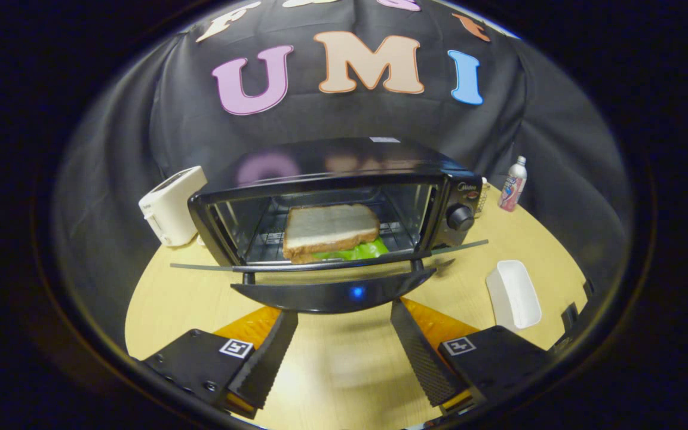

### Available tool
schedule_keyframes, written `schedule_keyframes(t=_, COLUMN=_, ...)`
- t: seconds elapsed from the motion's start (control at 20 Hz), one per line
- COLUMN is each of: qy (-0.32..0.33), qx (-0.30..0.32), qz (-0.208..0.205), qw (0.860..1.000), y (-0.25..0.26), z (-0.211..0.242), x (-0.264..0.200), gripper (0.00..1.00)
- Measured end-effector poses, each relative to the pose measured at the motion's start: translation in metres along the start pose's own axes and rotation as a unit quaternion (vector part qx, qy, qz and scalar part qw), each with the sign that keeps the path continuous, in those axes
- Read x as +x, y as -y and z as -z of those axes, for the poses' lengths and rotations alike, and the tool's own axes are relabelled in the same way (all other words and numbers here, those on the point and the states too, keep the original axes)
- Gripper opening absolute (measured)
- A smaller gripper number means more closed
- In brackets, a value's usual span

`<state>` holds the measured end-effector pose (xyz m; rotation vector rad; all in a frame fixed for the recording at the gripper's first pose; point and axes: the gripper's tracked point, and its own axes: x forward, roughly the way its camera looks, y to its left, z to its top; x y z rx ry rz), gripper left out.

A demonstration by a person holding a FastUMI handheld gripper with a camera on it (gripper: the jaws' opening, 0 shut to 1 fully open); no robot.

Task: Open the toaster oven, put the food inside, and close the toaster oven door.

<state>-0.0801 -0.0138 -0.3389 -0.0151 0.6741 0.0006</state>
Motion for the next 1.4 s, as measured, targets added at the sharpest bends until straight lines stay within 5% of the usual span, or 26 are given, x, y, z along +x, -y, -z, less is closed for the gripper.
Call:
schedule_keyframes(t=1.1, qy=0.059, qx=0.046, qz=-0.016, qw=0.997, y=0.000, z=-0.065, x=0.005, gripper=0.99)
schedule_keyframes(t=1.4, qy=0.114, qx=0.037, qz=-0.018, qw=0.993, y=0.002, z=-0.119, x=-0.018, gripper=0.99)
